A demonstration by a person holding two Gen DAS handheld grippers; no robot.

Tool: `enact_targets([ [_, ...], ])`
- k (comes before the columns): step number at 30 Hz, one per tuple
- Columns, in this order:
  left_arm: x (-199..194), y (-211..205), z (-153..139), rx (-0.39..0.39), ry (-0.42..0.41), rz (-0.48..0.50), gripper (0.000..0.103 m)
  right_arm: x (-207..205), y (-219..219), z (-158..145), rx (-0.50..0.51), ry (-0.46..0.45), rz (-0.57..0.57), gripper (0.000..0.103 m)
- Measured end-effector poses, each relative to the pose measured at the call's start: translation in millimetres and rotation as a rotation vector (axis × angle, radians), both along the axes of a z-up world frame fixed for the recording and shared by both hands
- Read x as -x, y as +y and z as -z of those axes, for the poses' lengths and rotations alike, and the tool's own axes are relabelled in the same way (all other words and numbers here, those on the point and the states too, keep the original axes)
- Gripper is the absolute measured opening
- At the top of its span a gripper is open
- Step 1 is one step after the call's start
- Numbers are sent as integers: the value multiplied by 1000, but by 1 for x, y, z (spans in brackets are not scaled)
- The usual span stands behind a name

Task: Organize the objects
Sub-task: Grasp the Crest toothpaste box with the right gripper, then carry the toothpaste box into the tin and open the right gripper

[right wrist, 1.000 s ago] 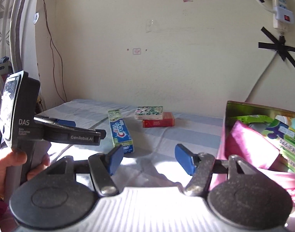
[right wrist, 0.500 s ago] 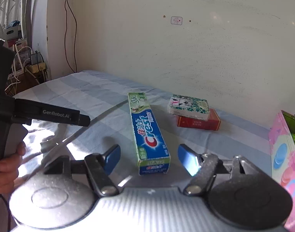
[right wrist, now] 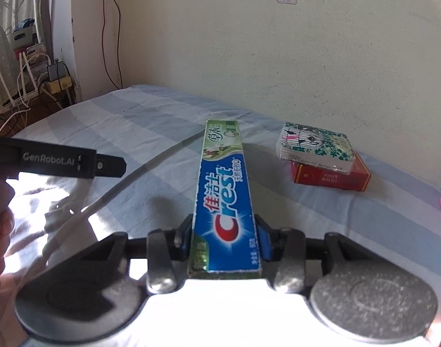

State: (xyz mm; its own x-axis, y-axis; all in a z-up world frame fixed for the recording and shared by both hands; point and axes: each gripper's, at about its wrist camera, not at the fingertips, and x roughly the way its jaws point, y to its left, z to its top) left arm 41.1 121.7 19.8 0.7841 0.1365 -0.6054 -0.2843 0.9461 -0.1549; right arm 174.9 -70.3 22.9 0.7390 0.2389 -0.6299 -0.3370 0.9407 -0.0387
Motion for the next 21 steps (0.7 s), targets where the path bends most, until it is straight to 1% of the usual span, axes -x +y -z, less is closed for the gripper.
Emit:
enact_targets([
  [3, 2, 0, -1, 1, -6, 8, 85, 34, -7, -3, 39, -10, -64, 40],
  [5, 3, -2, -1, 8, -19, 25, 85, 67, -18, -5, 67, -7, -122, 40],
  [7, 7, -2, -3, 32, -40, 54, 87, 99, -33, -8, 73, -4, -163, 40],
  [9, 12, -6, -5, 76, -73, 120, 88, 128, -51, -10, 79, -1, -170, 41],
  [10, 13, -9, -5, 97, -85, 158, 88, 142, -59, -10, 90, 2, -160, 41],
  [11, 15, -12, -6, 118, -95, 198, 88, 157, -69, -10, 101, -13, -139, 42],
  [12, 16, -19, -6, 144, -106, 261, 88, 169, -80, -10, 117, -28, -105, 44],
  [14, 16, -33, -5, 167, -109, 371, 88, 191, -101, -11, 139, -62, 11, 57],
  [16, 16, -49, -5, 149, -103, 435, 88, 207, -116, -11, 104, -78, 82, 60],
  [17, 15, -59, -4, 135, -91, 468, 88, 213, -124, -11, 66, -78, 113, 60],
  [21, 14, -95, -1, 132, -26, 587, 88, 226, -134, -6, -7, -74, 160, 61],
])
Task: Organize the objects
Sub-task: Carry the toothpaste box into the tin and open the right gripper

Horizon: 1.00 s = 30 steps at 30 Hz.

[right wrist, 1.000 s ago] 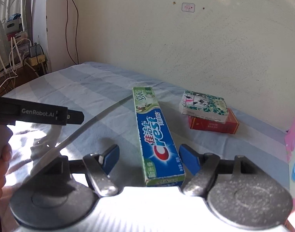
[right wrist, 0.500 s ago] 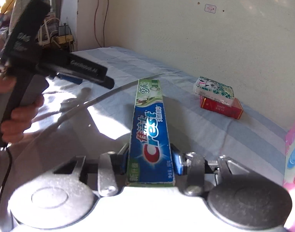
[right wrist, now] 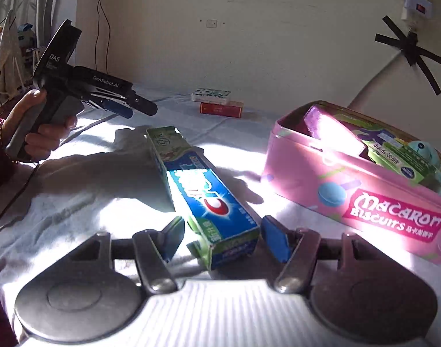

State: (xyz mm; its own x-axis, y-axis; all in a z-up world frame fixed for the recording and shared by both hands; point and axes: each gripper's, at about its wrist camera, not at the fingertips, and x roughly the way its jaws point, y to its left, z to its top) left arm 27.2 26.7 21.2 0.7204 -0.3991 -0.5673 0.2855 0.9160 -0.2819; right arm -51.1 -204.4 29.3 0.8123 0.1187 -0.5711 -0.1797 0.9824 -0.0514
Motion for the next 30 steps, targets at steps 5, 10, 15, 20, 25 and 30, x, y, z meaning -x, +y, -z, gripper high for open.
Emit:
enact_targets([
  [5, 3, -27, 5, -17, 27, 70, 88, -7, -1, 9, -56, 26, 16, 64],
  [10, 19, -49, 0, 38, 56, 125, 72, -4, -5, 6, -116, 6, 13, 56],
  [15, 24, -56, -28, 102, 23, 113, 70, 15, -20, -21, -161, -117, -2, 55],
  [20, 21, -91, -69, 113, -95, 147, 70, 21, -53, -56, -135, -231, 12, 55],
  [25, -8, -136, -81, 114, -106, 181, 71, 13, -100, -68, -121, -260, 59, 57],
  [30, -40, -184, -64, 40, -47, 194, 70, -15, -153, -49, -48, -230, 217, 66],
])
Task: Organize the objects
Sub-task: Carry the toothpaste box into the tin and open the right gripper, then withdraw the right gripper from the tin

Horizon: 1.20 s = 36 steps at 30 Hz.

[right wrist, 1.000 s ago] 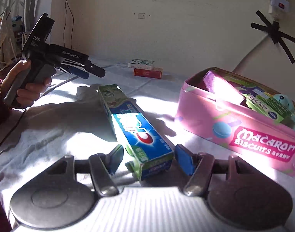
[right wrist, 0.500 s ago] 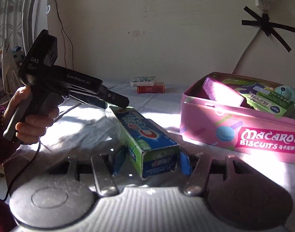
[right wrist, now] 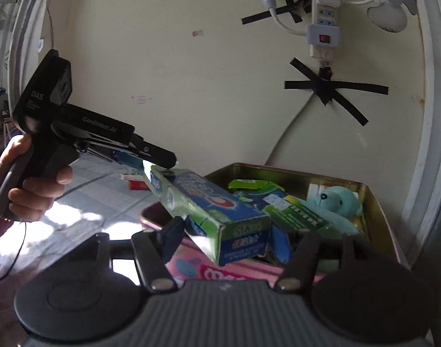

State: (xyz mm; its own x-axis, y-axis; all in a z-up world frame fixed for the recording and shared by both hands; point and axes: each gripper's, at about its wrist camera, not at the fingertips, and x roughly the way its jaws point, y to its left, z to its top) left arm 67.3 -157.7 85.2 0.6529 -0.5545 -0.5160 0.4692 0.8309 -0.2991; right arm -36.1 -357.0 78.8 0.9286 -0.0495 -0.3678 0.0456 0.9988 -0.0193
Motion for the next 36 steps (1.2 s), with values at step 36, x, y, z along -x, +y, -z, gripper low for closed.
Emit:
enact_targets([
  [36, 65, 36, 6, -312, -173, -227, 75, 4, 73, 4, -182, -61, 94, 78],
])
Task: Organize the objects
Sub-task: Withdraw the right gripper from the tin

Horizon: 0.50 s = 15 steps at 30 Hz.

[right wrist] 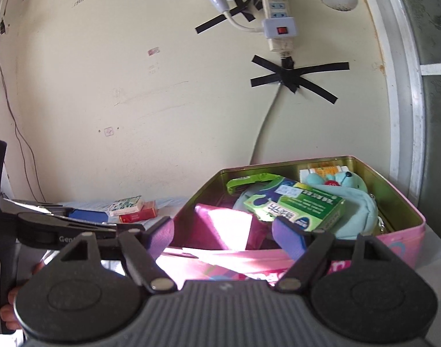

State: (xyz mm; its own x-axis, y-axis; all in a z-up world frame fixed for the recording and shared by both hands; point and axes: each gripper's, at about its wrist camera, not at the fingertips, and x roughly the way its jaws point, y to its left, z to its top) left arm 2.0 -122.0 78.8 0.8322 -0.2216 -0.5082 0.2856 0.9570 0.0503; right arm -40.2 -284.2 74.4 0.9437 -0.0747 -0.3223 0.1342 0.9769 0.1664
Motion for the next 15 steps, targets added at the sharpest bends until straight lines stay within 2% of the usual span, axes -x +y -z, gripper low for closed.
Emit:
enact_targets([
  [7, -7, 53, 8, -5, 13, -105, 76, -26, 45, -7, 57, 15, -69, 80],
  [10, -10, 79, 14, -8, 19, -156, 81, -42, 66, -8, 76, 25, -105, 80],
  [15, -19, 118, 23, -25, 31, -224, 81, -68, 99, -6, 102, 42, -165, 81],
])
